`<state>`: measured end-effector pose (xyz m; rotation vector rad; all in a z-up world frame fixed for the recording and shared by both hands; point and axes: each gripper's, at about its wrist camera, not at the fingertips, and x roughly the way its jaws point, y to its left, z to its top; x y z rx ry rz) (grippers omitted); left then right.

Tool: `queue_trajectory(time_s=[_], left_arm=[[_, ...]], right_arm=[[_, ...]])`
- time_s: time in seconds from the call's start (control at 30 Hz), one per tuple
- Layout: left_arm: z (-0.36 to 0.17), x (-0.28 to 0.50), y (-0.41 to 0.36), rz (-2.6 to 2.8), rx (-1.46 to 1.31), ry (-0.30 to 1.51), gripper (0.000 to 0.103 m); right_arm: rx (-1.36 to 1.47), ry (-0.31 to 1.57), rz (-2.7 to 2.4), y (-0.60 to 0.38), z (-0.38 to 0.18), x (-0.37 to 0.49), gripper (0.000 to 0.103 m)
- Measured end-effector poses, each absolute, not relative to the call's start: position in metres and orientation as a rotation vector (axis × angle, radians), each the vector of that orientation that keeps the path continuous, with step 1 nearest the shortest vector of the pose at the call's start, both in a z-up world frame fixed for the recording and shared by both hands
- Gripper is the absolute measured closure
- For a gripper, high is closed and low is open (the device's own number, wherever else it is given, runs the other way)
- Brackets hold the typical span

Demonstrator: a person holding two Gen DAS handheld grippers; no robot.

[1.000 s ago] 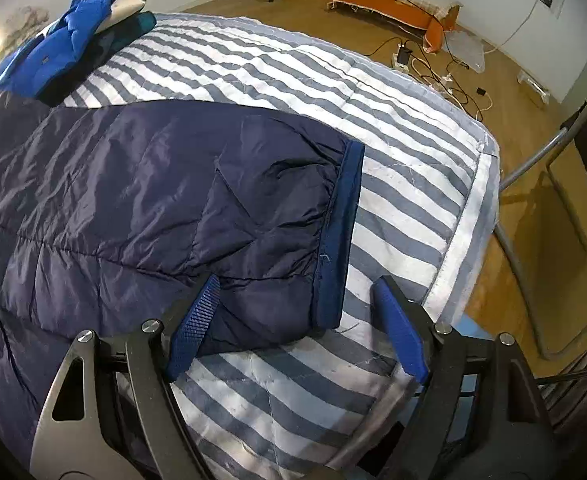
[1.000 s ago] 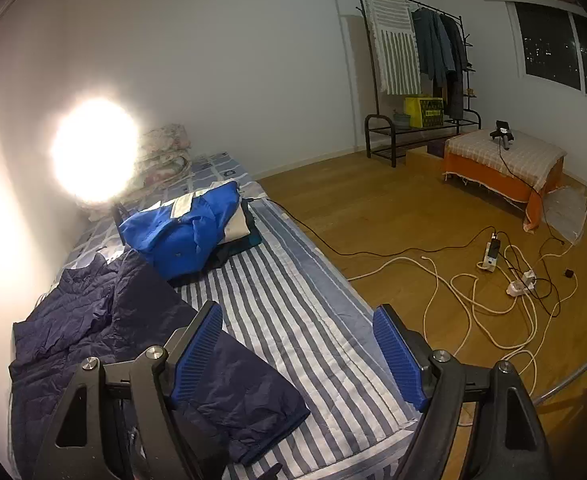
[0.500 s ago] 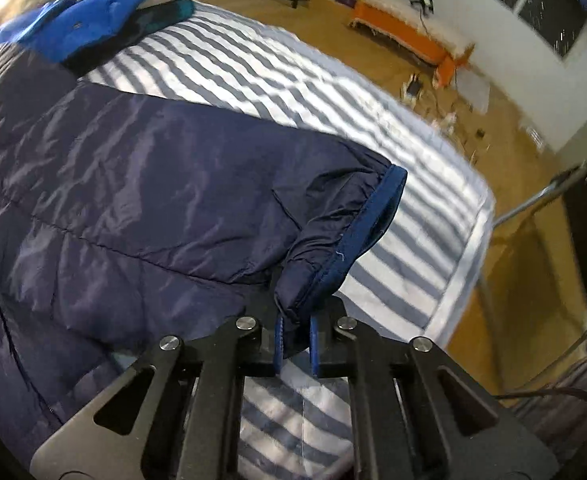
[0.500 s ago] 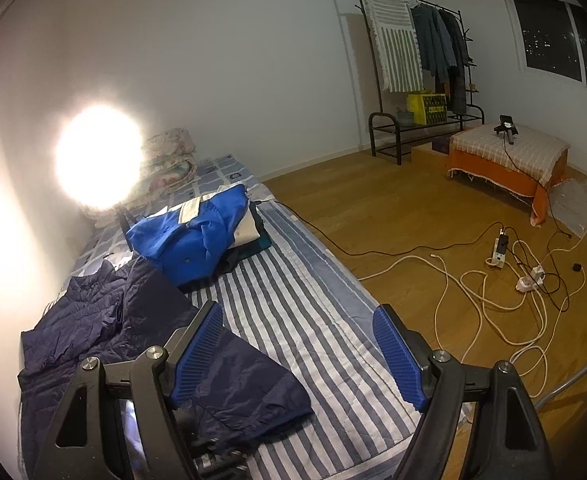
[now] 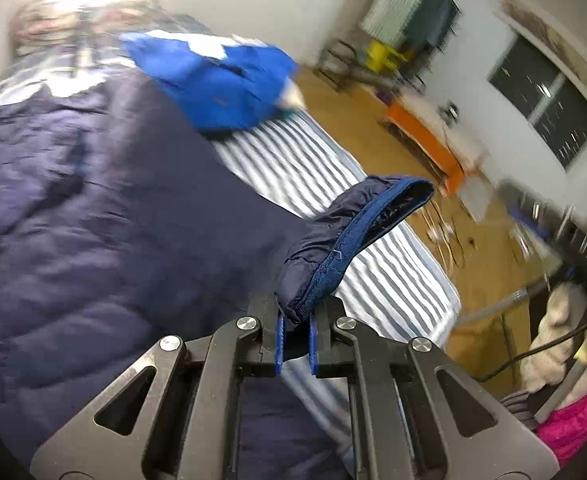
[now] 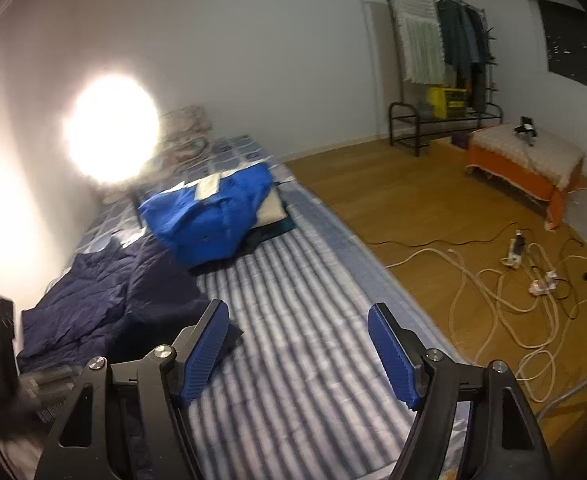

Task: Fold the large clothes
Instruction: 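Lift the sleeve cuff and lay it across the jacket body with the left gripper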

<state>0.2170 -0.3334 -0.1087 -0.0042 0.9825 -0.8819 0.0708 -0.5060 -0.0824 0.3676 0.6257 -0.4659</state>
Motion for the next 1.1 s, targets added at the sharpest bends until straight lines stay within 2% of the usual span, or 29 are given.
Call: queue_trajectory(time_s=[0.1,0.33,0.6,0.8,0.93,1.1], left_arm=[[-0.096,0.246,-0.288,-0.805,-0.071,0.948,0.096],[-0.089,0.317,-0.186,-0.581,-0.186,0.88,0.096],[-0.12,0.379,-0.047,-0.24,-0.297,0.827,0.096],[-0.148,0.421,0.003,-0.135,-0.344,0.806,0.096],[-0.17,0.441,0.017,-0.128,-0.38,0.811,0.096],[-0.193,0.458,0.03,-0.164,-0.395,0.832,0.096]], right_arm=[[0.344,0.653,-0.439,-0.493,-0.087,0.086,0.033],[0.26,0.713,-0.356,-0.459,-0.096,0.12,0.035],[0.2,0.81,-0.223,-0.418,-0.117,0.164,0.038],[0.218,0.855,-0.095,-0.389,-0.128,0.206,0.04],[0.114,0.844,-0.039,-0.364,-0.133,0.253,0.042],[0.023,0.851,0.013,-0.336,-0.16,0.323,0.053]])
